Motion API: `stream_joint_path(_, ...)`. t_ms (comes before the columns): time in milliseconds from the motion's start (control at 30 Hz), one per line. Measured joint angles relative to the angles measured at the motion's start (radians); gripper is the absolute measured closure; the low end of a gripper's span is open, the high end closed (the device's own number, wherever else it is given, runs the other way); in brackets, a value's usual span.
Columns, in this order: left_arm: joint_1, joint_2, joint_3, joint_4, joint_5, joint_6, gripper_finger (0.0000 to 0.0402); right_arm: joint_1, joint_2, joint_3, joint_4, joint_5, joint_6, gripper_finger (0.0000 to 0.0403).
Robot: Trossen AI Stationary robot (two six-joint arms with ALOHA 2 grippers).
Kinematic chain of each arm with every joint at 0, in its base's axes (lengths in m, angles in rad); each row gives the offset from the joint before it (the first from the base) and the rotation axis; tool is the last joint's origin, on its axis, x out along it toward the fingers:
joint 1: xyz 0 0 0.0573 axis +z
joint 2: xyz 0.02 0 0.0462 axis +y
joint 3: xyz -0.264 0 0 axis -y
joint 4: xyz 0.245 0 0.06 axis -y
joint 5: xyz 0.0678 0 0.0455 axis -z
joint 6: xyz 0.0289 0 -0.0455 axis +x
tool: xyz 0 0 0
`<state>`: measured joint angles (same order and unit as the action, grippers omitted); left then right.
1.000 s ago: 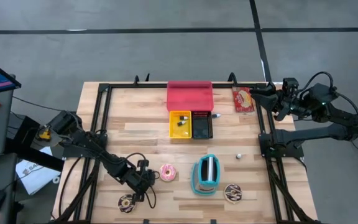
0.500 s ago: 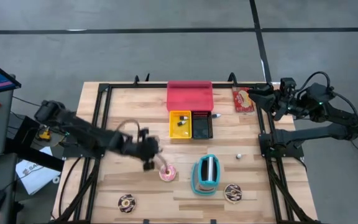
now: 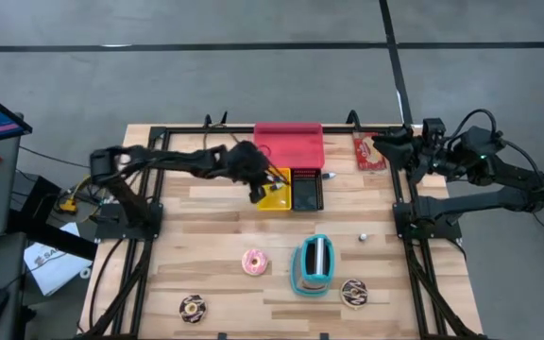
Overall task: Pick & Place Food Item
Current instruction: Put the left red food coloring bottle into the yellow bin, then put the red food coloring bottle into the yellow bin
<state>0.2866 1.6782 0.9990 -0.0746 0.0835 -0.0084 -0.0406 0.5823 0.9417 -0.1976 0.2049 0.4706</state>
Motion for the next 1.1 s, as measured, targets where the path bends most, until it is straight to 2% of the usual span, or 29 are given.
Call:
stream_joint_path(133,-0.009,0.104,0.087,-0.025,0.013,0.032,0.0348,0.000,0.000,0.000,0.003,0.005,0.000,0.0255)
stream_joint_path(233,-0.013,0.127,0.099,-0.022,0.004,0.031,0.0345,0.000,0.000,0.000,0.001,0.006,0.000,0.0255)
stream_joint_path(333,-0.013,0.127,0.099,-0.022,-0.026,0.032,0.0334,0.000,0.000,0.000,0.000,0.006,0.000,0.0255)
stream_joint_path(600,-0.011,0.113,0.098,-0.013,-0.029,0.074,0.0285,0.000,0.000,0.000,-0.023,0.006,0.000,0.0255)
stream_joint_path(867,-0.011,0.108,0.098,0.005,-0.030,0.072,0.0266,0.000,0.000,0.000,-0.079,0.006,0.019,0.0255)
stream_joint_path(967,-0.011,0.091,0.096,-0.006,-0.031,0.066,0.0264,0.002,-0.006,0.000,-0.196,0.002,0.083,0.0255)
stream_joint_path(1100,-0.011,0.033,0.097,0.008,-0.031,0.032,0.0266,0.038,-0.014,0.000,-0.531,-0.053,0.282,0.0255)
